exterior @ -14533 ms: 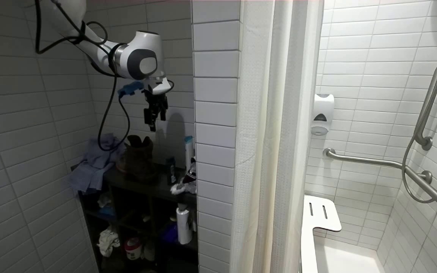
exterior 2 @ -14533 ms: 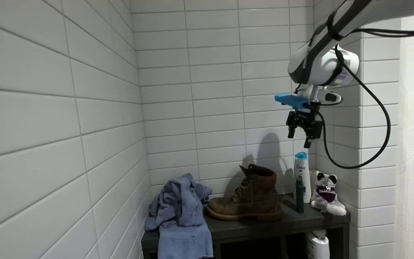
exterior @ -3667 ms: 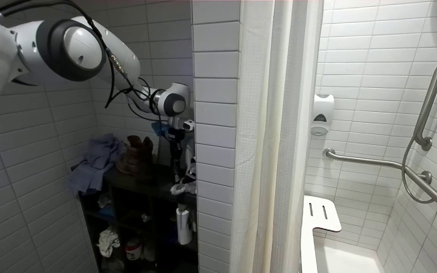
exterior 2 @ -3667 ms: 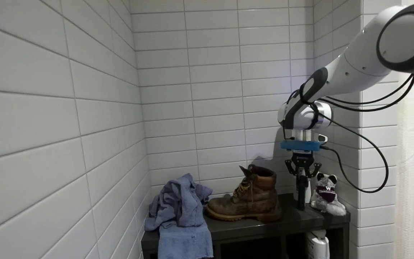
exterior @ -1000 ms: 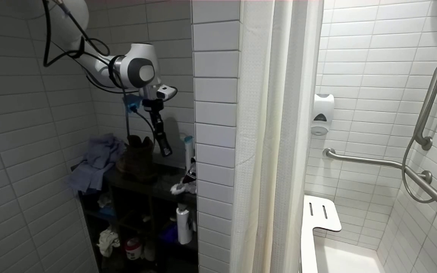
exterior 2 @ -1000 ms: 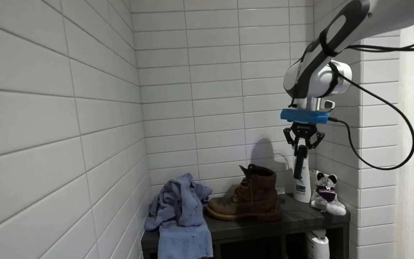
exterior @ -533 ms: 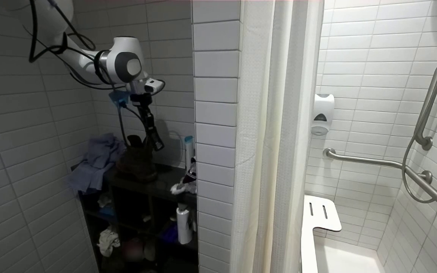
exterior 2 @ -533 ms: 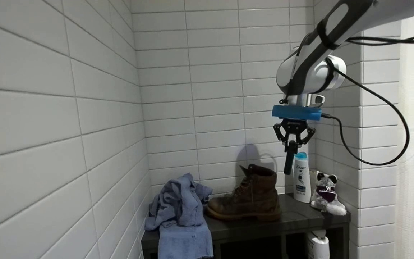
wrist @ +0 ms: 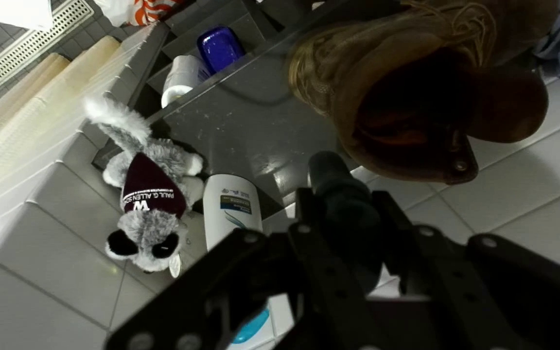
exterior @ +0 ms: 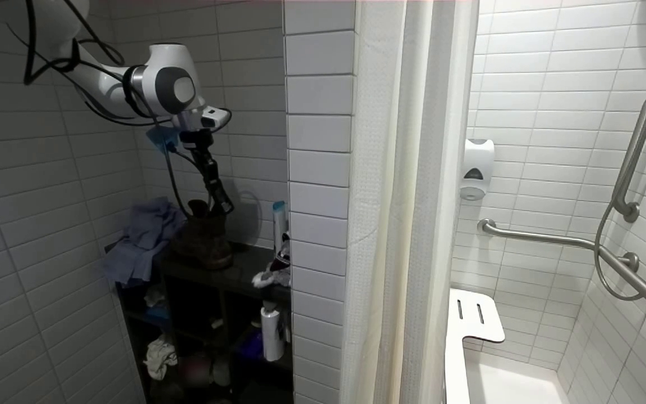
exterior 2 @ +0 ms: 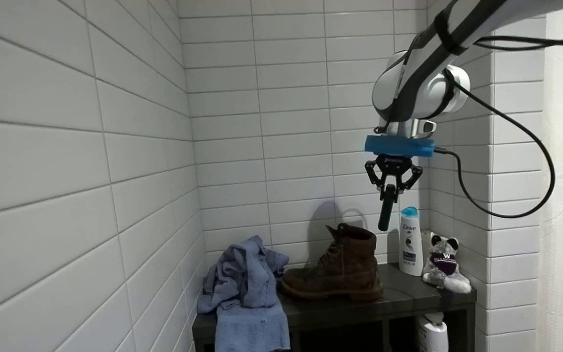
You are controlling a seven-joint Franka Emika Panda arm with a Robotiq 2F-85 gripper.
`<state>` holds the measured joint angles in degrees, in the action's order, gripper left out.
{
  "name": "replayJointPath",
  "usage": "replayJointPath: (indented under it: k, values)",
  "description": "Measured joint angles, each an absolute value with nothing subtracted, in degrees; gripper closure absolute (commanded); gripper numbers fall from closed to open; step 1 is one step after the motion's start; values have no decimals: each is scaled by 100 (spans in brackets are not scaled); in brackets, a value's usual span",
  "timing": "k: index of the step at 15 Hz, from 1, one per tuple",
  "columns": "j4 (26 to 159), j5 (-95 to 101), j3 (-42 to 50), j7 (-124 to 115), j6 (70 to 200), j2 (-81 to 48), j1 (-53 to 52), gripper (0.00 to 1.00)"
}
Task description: Put the dark green bottle in the brown shoe.
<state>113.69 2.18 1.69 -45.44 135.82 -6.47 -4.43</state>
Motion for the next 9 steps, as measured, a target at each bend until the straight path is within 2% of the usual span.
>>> replayJointPath:
  k: [9]
  values:
    - [11378, 650, 7, -4724, 13586, -681, -554, 92]
